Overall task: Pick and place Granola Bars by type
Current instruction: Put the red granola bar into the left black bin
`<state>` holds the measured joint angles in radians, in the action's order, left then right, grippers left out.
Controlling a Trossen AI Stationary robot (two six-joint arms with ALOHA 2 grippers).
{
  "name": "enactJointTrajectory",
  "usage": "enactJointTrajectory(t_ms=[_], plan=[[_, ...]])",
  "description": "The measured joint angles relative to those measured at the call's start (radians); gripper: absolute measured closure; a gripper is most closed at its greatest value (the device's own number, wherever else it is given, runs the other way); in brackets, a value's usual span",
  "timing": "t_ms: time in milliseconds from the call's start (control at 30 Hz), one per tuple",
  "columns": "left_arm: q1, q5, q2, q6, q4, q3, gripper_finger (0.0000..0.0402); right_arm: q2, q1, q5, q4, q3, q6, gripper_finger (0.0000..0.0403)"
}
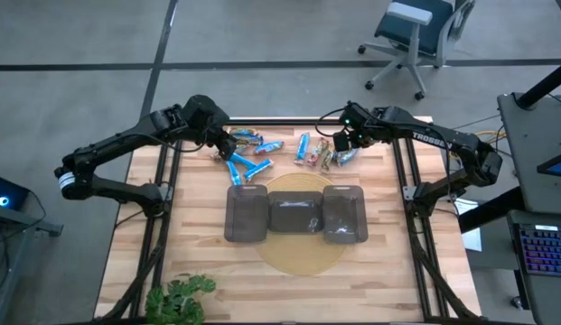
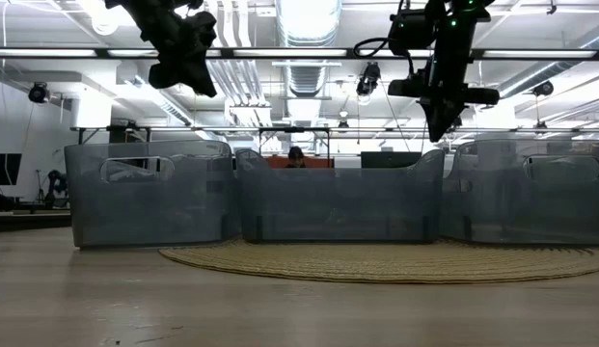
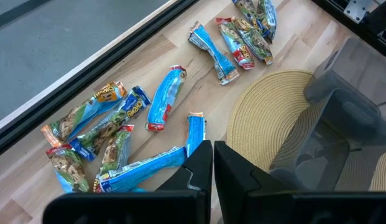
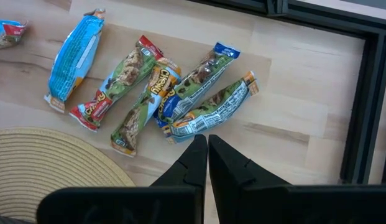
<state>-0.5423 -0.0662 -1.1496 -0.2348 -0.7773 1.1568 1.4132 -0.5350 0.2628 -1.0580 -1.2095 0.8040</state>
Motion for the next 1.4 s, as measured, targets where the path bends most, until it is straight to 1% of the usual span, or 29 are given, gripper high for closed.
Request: enactJointTrajectory(t_ms=[867,1033,1300,1400], plan=[[-0.001,0.000,0.000,0.000,0.000,0.000,0.0402,0.000,0.000,-0.001,0.002,0.009,0.009,0.0394],[-0.001,0.000,0.000,0.000,0.000,0.000,0.0402,0.000,0.000,-0.001,0.001,0.037,0.093,0.0394],[-0.001,0.000,0.000,0.001,0.000,0.000,0.0402,0.000,0.000,-0.006,0.002,0.092,0.165,0.0394],[-0.001,0.000,0.000,0.002,0.000,-0.001,0.0402,0.000,0.000,-0.018,0.028,0.110,0.188,0.0387]])
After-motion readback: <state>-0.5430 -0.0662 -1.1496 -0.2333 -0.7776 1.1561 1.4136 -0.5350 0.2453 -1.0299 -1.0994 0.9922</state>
